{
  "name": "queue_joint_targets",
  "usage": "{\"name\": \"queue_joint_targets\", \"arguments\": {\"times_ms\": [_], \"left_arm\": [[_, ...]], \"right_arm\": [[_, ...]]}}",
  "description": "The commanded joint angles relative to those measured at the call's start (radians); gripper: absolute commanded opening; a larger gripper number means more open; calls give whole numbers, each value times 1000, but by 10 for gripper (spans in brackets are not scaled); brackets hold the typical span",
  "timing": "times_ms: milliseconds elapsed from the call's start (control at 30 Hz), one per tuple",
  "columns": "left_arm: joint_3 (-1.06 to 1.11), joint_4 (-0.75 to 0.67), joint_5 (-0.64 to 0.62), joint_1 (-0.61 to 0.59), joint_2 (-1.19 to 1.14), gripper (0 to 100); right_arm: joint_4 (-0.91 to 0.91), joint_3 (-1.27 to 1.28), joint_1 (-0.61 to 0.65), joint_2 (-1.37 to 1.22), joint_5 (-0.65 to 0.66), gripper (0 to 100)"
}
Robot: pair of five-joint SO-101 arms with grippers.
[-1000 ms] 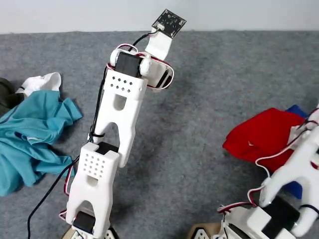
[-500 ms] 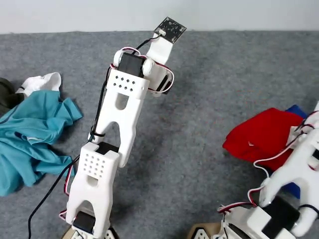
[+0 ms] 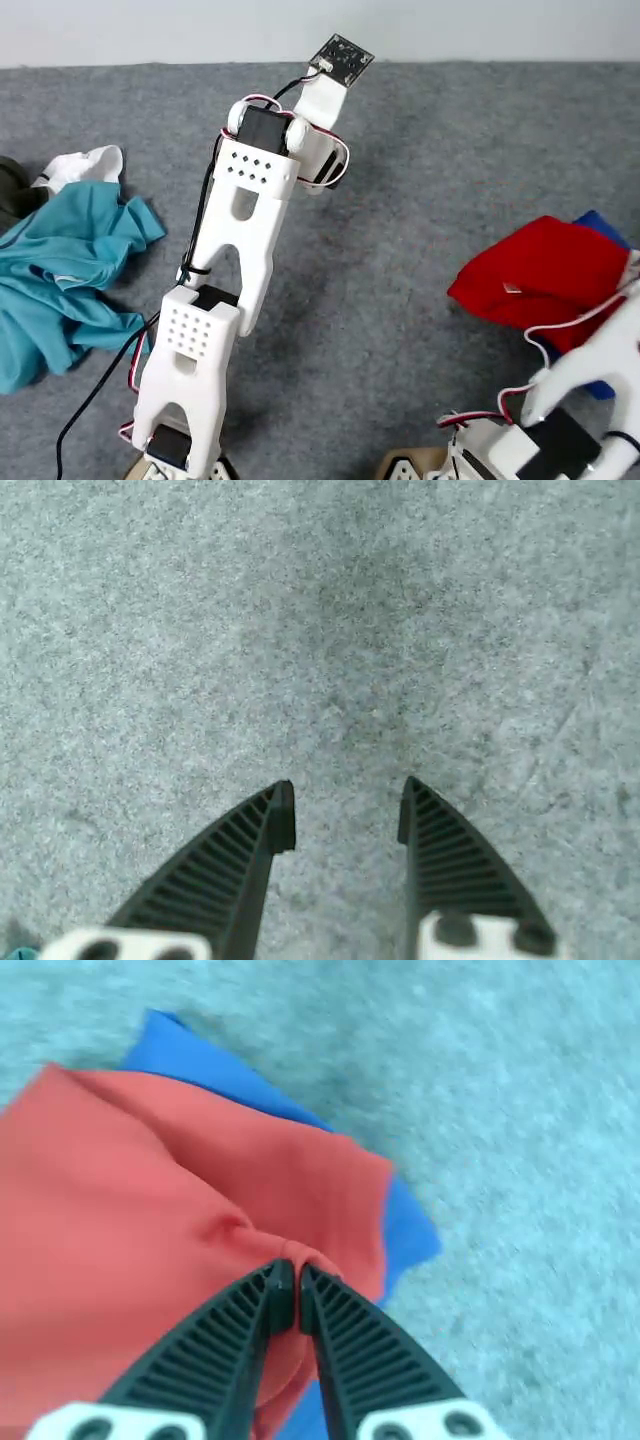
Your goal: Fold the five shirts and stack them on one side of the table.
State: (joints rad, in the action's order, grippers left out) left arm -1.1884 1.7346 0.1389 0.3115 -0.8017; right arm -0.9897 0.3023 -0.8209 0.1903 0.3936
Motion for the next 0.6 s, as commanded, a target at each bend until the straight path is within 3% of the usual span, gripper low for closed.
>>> {"name": "queue_joint_targets", "arguments": {"times_ms": [0, 400, 567], "left_arm": [[-5, 21, -3, 9, 66, 177], [-5, 21, -3, 9, 66, 177], [-5, 21, -3, 9, 66, 177]], "right_arm": [[36, -37, -59, 38, -11, 10], [349, -23, -79, -154, -9, 17], [228, -23, -84, -162, -9, 160]]}}
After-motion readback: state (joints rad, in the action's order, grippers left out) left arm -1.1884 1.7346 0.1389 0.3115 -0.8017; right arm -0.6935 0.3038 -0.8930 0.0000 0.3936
